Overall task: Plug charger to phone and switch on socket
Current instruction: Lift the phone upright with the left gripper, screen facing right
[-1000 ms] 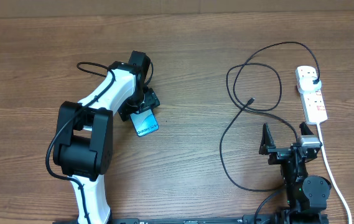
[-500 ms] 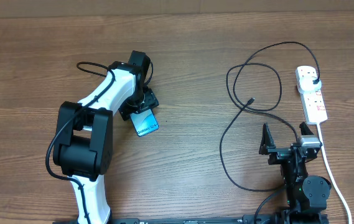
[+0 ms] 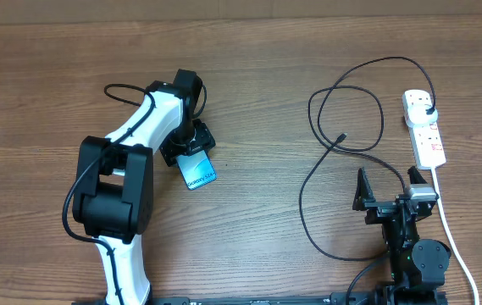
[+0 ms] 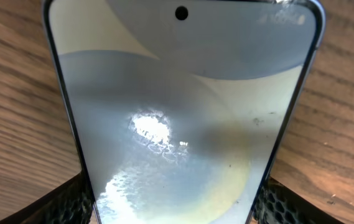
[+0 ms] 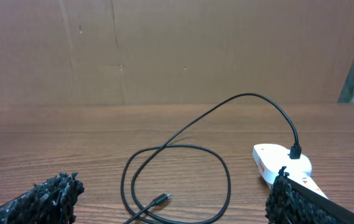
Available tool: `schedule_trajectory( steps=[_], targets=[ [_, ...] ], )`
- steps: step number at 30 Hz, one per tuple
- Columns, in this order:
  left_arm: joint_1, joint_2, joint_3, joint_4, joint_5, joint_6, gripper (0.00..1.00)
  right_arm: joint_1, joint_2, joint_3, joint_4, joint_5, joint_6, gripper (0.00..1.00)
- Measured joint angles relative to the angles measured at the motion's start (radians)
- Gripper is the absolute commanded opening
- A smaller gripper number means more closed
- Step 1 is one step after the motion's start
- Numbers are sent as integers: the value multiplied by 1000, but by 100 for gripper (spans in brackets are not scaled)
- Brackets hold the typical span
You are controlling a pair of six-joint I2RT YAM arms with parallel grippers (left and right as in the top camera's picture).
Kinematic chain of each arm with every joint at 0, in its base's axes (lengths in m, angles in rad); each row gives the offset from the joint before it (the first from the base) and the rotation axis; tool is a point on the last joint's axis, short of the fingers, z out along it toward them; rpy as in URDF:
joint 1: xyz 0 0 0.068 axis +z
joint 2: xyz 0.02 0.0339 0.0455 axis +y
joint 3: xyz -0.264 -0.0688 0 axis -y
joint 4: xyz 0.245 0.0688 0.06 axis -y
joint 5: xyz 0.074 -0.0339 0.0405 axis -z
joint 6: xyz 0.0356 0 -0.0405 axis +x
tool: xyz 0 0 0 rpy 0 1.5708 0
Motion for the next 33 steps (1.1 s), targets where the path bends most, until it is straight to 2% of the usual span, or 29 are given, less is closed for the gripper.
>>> schedule_trajectory(
  steps=[21,33],
  targets=[
    [0,35,219,-280,33,29,69,0,0,0,0,0,0,100],
    [0,35,244,-374,214,107,68,0,0,0,0,0,0,100]
  ],
)
